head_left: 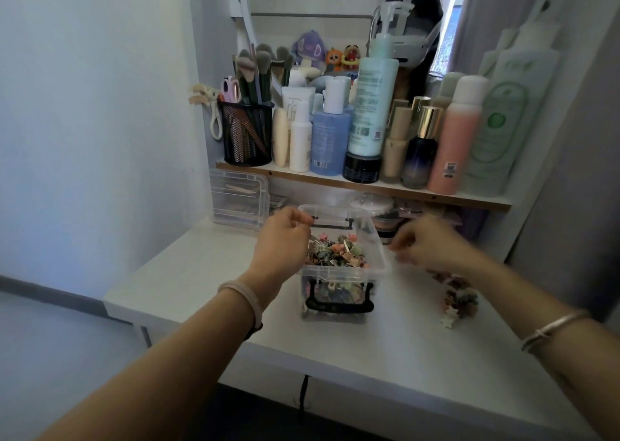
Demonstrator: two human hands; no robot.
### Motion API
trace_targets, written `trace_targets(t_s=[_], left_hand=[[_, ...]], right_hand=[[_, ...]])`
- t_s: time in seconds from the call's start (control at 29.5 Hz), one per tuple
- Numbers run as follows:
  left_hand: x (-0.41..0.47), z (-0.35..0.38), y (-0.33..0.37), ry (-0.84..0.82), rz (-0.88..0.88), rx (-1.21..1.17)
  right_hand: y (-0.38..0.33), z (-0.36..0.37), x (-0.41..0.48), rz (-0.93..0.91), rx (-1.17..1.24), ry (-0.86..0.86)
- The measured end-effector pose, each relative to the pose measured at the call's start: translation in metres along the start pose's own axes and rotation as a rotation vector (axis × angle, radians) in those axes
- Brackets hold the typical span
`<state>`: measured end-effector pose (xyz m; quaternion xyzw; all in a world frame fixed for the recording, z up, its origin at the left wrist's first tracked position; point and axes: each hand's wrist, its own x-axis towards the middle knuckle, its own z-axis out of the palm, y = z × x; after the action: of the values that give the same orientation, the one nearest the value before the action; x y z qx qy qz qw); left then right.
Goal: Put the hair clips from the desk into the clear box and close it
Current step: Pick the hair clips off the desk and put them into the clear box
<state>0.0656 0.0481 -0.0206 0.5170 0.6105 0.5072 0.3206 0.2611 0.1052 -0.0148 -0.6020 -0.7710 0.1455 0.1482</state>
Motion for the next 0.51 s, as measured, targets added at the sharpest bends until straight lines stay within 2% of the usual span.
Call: trace_targets(t_s=[0.1,0.14,0.24,0.3,0.41,0.51], left_hand=[[0.0,-0.001,-0.001,-0.001,0.008,0.008],[0.001,0.0,0.0,0.006,0.009,0.005],[0.003,0.0,-0.001,0.037,0.0,0.006],[0.007,0.002,-0.001,0.029,0.001,0.007],[0.009,0.003,-0.001,0.02,0.005,0.017],[0.01,0.002,-0.002,0.011,0.015,0.018]], right_hand=[[-0.023,-0.026,-0.002,-0.114,0.481,0.072],[-0.024,-0.029,-0.001,-0.139,0.481,0.074],[-0.005,-0.012,0.009,-0.089,-0.005,0.019],[0.015,0.006,0.021,-0.024,-0.229,-0.025],[0.022,0.022,0.031,0.078,-0.302,0.003],[0.018,0.027,0.035,0.029,-0.312,0.011]])
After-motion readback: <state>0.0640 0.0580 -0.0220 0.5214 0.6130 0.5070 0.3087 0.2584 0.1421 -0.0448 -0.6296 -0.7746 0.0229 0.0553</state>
